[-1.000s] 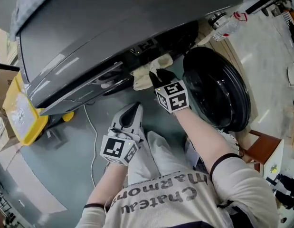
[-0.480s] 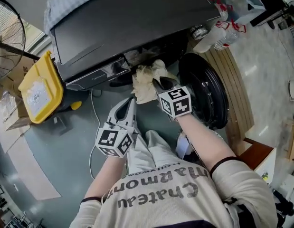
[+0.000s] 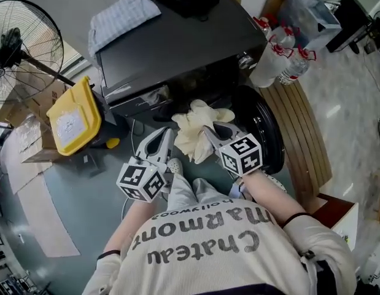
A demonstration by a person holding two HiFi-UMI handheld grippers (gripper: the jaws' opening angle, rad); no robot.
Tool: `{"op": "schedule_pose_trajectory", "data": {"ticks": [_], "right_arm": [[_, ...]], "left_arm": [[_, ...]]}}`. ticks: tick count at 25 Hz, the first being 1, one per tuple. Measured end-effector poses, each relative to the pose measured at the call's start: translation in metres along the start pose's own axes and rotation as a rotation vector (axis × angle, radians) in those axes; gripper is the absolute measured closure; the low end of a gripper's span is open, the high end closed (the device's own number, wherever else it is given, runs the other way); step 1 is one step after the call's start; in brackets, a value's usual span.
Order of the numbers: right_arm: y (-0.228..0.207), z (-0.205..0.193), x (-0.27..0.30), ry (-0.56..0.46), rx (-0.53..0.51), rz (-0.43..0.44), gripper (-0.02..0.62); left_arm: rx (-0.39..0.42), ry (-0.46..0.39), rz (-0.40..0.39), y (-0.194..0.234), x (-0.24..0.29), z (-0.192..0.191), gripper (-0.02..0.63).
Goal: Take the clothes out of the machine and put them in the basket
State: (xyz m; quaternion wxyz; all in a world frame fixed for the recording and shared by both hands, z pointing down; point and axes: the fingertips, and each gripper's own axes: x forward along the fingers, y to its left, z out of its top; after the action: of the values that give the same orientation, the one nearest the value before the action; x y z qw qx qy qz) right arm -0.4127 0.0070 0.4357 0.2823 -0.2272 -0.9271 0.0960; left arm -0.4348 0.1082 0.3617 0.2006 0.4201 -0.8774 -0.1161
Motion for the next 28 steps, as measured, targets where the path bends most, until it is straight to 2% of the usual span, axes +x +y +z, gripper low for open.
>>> {"op": "schedule_pose_trajectory", "data": {"ticks": [4, 8, 15, 21, 28], "right_arm": [[0.007, 0.042, -0.024, -0.107, 0.033, -0.004, 0.54], [0.009, 0.082, -0.044, -0.192, 0.016, -0.041, 0.54], [0.02, 0.14, -0.072, -0.334, 0.004, -0.18, 0.54], [0.039, 0.163, -0.096, -0.439, 0.069, -0.338, 0.54], [0.064, 0.155, -0.116, -0.502, 0.126, -0.487, 0.54]], "left_arm": [[0.037, -0.01, -0.011, -0.006, -0.005, 0.026, 0.597], [0.054, -0.037, -0.048, -0.009, -0.003, 0.05, 0.597], [0.117, -0.067, -0.193, -0.016, -0.003, 0.098, 0.597], [0.18, -0.039, -0.329, -0.019, -0.007, 0.125, 0.597], [0.18, -0.025, -0.497, -0.031, -0.014, 0.133, 0.597]]}}
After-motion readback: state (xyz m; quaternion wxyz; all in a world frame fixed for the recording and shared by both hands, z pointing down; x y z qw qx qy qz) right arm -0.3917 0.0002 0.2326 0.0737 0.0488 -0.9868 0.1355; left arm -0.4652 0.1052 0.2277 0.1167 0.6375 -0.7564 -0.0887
